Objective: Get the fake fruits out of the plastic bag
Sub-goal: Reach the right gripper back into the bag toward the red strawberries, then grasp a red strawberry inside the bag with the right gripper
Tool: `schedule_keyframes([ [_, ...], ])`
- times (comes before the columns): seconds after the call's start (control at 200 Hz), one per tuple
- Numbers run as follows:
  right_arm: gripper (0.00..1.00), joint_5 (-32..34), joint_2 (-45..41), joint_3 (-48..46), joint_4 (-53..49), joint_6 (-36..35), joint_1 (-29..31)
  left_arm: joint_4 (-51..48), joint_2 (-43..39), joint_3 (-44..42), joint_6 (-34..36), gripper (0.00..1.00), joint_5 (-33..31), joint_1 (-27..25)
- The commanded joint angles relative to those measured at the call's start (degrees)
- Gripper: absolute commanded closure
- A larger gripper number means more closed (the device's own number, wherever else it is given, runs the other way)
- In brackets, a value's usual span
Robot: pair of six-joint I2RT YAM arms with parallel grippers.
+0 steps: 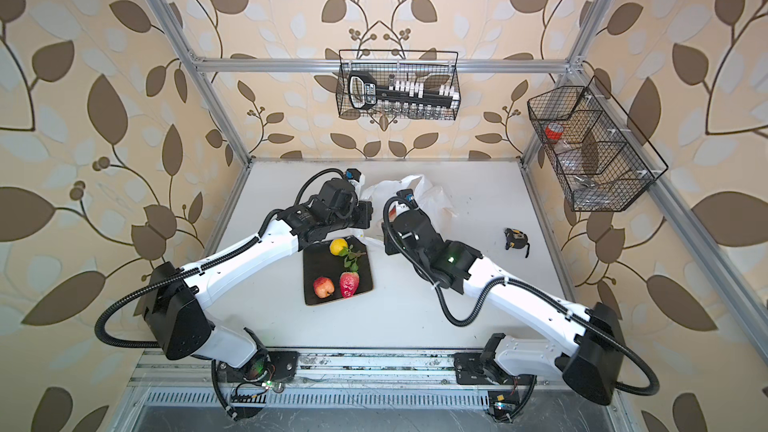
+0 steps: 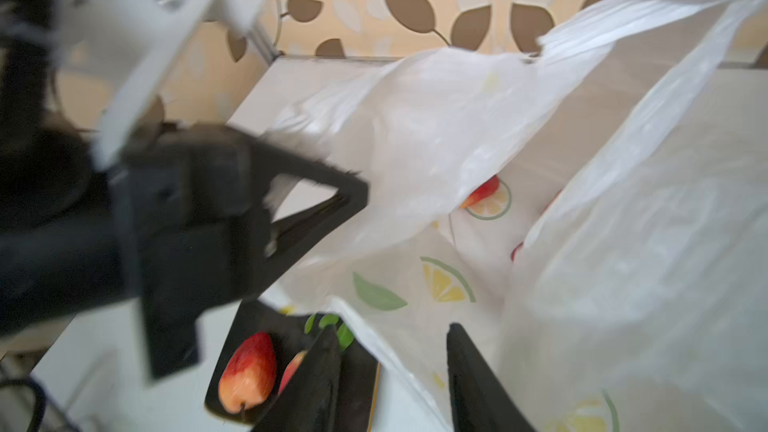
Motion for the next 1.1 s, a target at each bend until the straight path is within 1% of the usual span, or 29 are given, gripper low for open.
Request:
schedule_keyframes([
  [0.0,0.57,-1.12,5.24,2.61,-6.5,8.57,-5.11,0.47,-5.29,-1.73,-1.29,1.0,-0.59,-0.21],
  [0.055,0.55,-3.95,9.07,3.46,-6.02,8.81,-6.83,0.36,-5.94,-2.32,-1.54,1.0,-0.83,-0.16],
  [0.07,0.54,-4.57,10.21,3.82,-5.86,8.69,-8.25,0.35,-6.04,-2.42,-1.61,1.0,-0.86,-0.16],
  [0.14,0.51,-6.24,15.14,5.6,-5.82,7.4,-10.27,0.38,-6.39,-2.97,-2.19,1.0,-0.86,-0.26],
  [0.24,0.45,-5.34,20.29,7.19,-5.07,5.02,-11.81,0.83,-6.68,-3.67,-3.1,1.0,-0.9,-0.37],
  [0.31,0.43,-5.22,22.85,7.6,-4.03,3.65,-12.79,1.28,-6.69,-4.2,-3.63,1.0,-0.7,-0.45],
  [0.42,0.37,-1.76,26.09,8.21,-4.19,2.26,-13.77,1.58,-6.61,-4.79,-4.42,1.0,-0.32,-0.78],
  [0.515,0.28,2.0,28.3,8.56,-4.45,1.77,-14.48,1.52,-6.82,-5.42,-5.04,1.0,-0.34,-1.12],
  [0.69,0.22,2.09,35.08,12.04,-4.48,0.79,-15.59,1.17,-7.23,-6.81,-5.96,1.0,0.28,-1.59],
  [0.745,0.16,3.01,36.95,13.21,-4.76,0.7,-15.6,0.84,-7.43,-7.19,-6.02,1.0,0.52,-1.71],
  [0.815,0.12,4.08,38.83,14.13,-5.09,0.51,-15.67,0.42,-7.77,-7.53,-6.04,1.0,0.54,-1.66],
  [1.095,0.09,8.42,44.76,16.57,-6.15,-0.44,-15.67,-0.19,-8.05,-8.25,-6.52,1.0,0.3,-1.65],
])
